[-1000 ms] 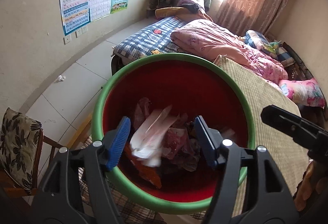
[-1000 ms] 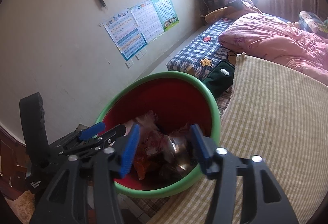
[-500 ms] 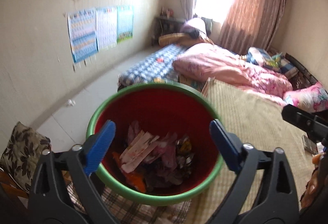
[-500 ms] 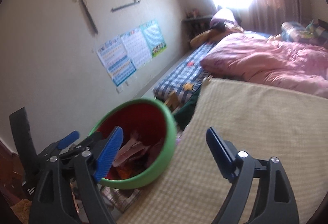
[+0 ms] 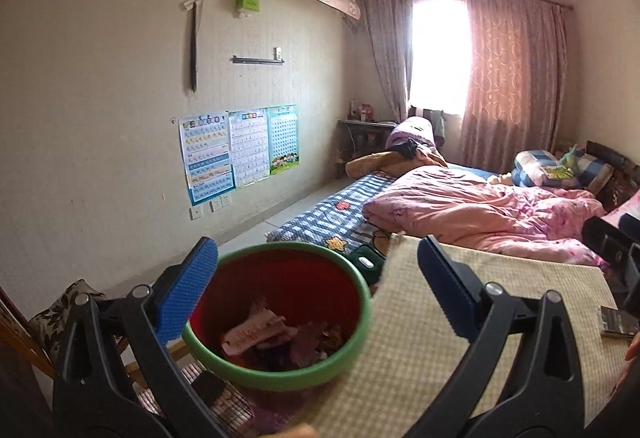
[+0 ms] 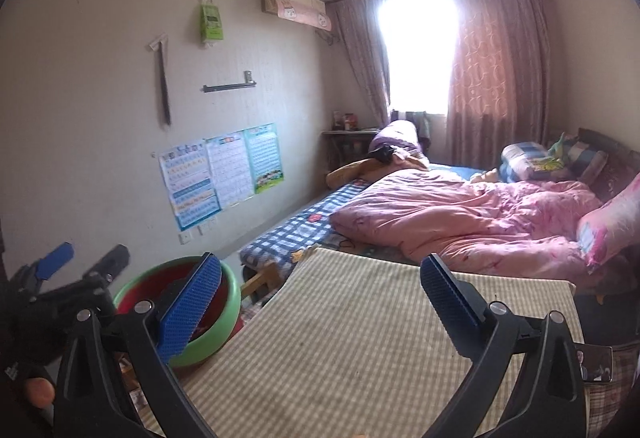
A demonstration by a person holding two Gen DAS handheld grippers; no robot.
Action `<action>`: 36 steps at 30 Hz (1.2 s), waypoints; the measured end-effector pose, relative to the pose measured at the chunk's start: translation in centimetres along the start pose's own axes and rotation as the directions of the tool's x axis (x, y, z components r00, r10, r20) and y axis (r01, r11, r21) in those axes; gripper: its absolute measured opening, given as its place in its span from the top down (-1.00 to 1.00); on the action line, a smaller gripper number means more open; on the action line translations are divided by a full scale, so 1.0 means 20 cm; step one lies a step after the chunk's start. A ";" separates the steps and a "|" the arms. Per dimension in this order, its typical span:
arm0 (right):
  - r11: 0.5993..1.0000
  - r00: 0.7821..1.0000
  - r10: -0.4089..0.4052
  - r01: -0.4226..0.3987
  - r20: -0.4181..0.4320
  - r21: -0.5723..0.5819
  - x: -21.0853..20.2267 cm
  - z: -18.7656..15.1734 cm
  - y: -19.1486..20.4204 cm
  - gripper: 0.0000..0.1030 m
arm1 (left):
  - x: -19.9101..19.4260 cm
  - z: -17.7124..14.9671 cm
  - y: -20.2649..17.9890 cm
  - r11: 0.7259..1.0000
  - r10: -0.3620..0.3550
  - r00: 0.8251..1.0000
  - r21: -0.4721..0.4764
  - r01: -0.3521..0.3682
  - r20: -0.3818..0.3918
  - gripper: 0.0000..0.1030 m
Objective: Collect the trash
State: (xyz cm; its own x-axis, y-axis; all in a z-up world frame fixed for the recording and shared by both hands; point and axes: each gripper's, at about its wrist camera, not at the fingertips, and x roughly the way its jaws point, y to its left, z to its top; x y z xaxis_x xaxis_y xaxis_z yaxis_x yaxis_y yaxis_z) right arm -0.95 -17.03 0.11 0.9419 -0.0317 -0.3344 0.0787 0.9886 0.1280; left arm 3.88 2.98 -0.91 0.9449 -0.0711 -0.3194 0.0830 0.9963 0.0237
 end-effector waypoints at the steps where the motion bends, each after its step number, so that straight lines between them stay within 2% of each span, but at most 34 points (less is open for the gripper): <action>1: 1.000 1.000 0.002 -0.002 0.000 0.000 -0.01 0.00 -0.03 -0.87 | -0.02 0.00 -0.02 1.000 0.005 1.000 0.003 -0.005 0.002 -0.90; 4: 1.000 1.000 0.013 -0.013 -0.004 0.003 -0.04 -0.01 -0.07 -0.87 | -0.08 -0.01 -0.09 0.999 0.040 0.999 0.012 -0.040 -0.022 -0.90; 13: 0.997 0.994 0.063 -0.059 -0.085 0.054 -0.02 -0.01 -0.19 -0.87 | -0.16 0.02 -0.16 0.998 0.059 0.998 0.001 -0.059 -0.030 -0.90; 36: 0.997 0.990 0.025 -0.014 -0.136 0.080 -0.01 -0.03 -0.31 -0.87 | -0.14 0.01 -0.29 0.997 0.054 0.997 0.050 -0.051 -0.056 -0.90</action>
State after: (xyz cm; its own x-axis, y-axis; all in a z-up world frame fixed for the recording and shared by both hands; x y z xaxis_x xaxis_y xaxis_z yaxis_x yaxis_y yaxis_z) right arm -1.76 -23.14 -1.29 0.8903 0.0136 -0.4552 0.0911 0.9740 0.2073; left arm 0.79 -2.56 -0.03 0.9287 -0.0145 -0.3705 0.0503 0.9949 0.0872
